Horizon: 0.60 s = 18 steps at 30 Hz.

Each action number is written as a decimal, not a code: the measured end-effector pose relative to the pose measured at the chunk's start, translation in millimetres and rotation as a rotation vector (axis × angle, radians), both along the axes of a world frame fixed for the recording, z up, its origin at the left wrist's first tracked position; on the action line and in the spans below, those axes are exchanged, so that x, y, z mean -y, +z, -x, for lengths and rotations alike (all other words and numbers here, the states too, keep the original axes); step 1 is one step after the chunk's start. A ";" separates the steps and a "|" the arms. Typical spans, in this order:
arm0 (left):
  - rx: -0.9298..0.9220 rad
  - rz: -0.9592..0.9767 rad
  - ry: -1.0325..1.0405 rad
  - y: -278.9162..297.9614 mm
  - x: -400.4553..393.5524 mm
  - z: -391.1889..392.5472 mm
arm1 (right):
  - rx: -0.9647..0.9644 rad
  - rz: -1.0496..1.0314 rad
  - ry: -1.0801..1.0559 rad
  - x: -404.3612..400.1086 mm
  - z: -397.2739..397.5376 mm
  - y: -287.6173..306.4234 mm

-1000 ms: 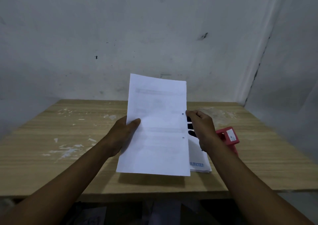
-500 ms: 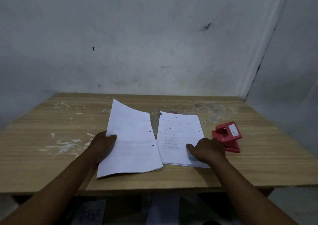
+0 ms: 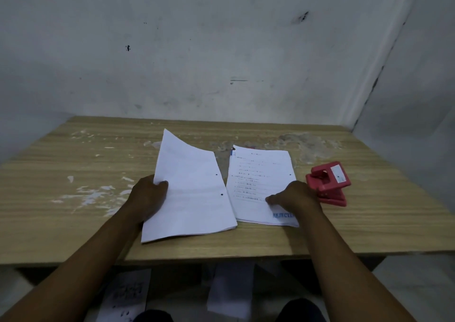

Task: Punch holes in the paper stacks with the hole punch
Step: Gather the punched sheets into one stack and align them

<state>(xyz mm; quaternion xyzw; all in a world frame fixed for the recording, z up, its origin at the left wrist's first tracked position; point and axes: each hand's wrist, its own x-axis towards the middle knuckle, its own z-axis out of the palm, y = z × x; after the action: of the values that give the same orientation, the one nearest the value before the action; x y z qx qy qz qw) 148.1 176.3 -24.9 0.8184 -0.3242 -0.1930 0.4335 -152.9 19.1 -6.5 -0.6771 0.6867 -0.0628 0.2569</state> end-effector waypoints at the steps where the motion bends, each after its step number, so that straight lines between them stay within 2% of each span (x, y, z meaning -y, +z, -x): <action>1: 0.006 0.002 -0.003 -1.4 0.7 0.4 | 0.024 -0.003 0.010 1.0 0.9 1.4; 8: -0.017 0.032 -0.023 -3.1 -2.1 0.5 | 0.078 0.006 0.050 -0.2 0.2 2.7; 12: -0.042 0.039 -0.028 -0.5 -3.3 0.2 | 0.385 0.068 -0.018 1.7 2.7 1.8; 15: -0.025 0.008 -0.039 0.4 -5.8 -1.3 | 0.482 0.116 -0.023 0.7 4.6 11.3; 18: -0.037 -0.006 -0.046 0.2 -6.7 -2.8 | 0.625 0.260 -0.072 -3.6 5.6 31.5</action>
<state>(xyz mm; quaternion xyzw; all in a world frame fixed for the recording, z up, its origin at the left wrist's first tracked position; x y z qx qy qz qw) 150.8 183.0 -24.7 0.8082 -0.3341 -0.2190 0.4327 -158.5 22.7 24.9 -0.6274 0.5845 -0.3635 0.3641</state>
